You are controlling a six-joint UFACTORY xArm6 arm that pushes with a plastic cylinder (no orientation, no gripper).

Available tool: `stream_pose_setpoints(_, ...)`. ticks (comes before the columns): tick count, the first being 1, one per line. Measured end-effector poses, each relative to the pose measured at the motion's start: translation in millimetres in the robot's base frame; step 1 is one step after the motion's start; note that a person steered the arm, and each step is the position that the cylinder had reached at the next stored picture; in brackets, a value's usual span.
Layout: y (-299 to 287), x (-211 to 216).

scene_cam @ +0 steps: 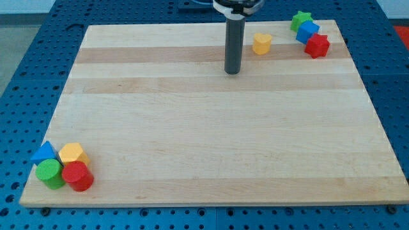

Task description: Move the yellow heart to the left side of the green star

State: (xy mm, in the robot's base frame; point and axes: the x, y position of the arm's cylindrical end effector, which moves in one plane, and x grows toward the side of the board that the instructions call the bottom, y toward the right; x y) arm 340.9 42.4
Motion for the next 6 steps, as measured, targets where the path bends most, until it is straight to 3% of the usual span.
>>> stream_pose_setpoints(2,83,-79)
stream_pose_setpoints(4,94,-81)
stream_pose_setpoints(6,49,-75)
